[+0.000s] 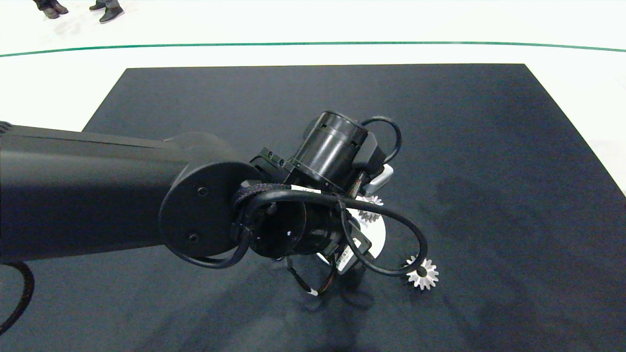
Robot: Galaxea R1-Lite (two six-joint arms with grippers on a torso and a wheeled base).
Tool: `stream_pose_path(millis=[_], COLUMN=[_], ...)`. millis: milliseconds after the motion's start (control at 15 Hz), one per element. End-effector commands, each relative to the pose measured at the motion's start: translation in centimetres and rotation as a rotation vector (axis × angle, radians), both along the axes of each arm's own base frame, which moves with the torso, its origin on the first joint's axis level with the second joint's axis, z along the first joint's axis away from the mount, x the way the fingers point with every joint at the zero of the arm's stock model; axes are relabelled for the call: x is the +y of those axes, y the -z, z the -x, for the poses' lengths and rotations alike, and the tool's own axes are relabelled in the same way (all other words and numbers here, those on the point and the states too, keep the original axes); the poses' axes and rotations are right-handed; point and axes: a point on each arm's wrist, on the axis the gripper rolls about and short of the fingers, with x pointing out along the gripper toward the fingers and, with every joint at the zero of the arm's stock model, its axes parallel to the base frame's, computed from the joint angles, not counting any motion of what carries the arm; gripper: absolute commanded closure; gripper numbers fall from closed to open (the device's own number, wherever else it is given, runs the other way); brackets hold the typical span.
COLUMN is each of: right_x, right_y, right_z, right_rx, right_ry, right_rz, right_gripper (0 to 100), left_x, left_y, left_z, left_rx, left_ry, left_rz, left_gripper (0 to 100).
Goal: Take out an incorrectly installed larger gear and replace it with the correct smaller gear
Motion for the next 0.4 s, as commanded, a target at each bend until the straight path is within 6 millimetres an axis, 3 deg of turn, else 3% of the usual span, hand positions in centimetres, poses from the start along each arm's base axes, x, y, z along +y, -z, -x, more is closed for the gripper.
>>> stream_pose_path(millis=[67,133,200,267,400], right_x=[0.0,0.0,0.1,0.1,0.0], right_y=[0.0,0.1,0.1,0.0,-0.9], right_z=[0.0,0.0,-0.1,-0.1,0.0], right_rx=[0.0,0.002,0.002,0.001,-0.023], right_ry=[0.002,0.002,0.002,0.004,-0.002], right_rz=[0.003,0.005,0.005,0.004,-0.024], right_gripper=[0,0,0,0,0], left_x=[0.0,0.3,1.6,3.8,9.9], left_y=[0.0,-0.7,-2.9,-5.7,-10.5], left_z=[0.0,0.2,0.8,1.2,4.7], left_rx=[-0.001,-0.015,-0.06,-0.119,-0.17], left_ry=[0.0,-0.001,-0.008,-0.044,-0.092], left_rz=[-0.004,0.011,0.053,0.115,0.174], left_gripper=[0,0,0,0,0])
